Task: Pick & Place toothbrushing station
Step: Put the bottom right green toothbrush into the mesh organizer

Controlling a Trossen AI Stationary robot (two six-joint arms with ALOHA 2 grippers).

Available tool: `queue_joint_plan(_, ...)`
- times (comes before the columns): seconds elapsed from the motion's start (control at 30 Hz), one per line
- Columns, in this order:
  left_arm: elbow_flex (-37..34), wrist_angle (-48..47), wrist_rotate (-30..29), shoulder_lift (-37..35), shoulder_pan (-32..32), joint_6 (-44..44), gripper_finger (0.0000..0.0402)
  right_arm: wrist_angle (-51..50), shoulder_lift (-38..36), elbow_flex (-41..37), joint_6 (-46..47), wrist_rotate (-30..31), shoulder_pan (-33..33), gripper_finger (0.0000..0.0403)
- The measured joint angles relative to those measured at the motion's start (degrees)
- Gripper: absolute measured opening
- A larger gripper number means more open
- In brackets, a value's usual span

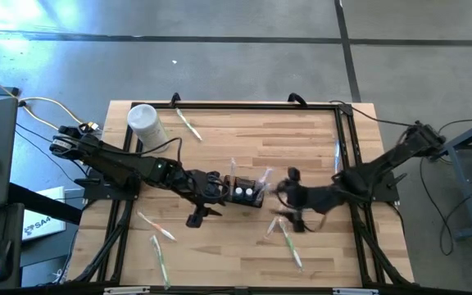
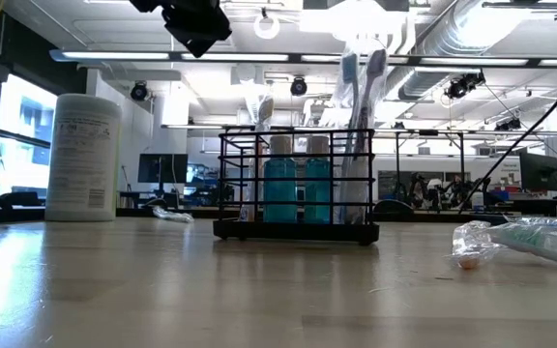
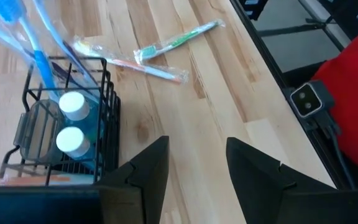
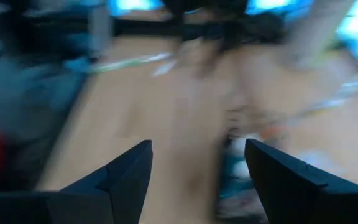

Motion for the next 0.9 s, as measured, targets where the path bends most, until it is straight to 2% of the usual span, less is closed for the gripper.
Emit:
queue_joint_plan(0.07,0.0,-0.59,0.01,0.02,0.0,0.0,0.0159,-4.41,-0.79,-0.02,2.4,-6.49,1.93,0.0249)
queue_joint_plan(0.13,0.0,-0.59,0.02,0.02,0.0,0.0,0.0159,-8.74,-0.75,-0.09,5.1,-9.97,3.44,0.0249)
queue_joint_plan(0.3,0.0,-0.4,0.02,0.02,0.01,0.0,0.0159,-16.96,1.23,-0.09,11.83,-7.91,4.26,0.0249)
queue_joint_plan(0.43,0.0,0.5,0.16,0.02,0.0,-0.29,0.0159,-17.53,4.7,-0.09,15.43,-7.93,2.89,0.0249)
queue_joint_plan(0.7,0.0,0.72,-0.17,0.29,-0.73,-3.43,0.0159,-17.43,12.46,-0.09,37.33,-20.77,2.9,0.0249)
queue_joint_plan(0.9,0.07,1.98,-0.33,3.47,-1.84,-3.45,0.0159,-17.62,19.13,-0.09,46.15,-24.74,3.21,0.0249)
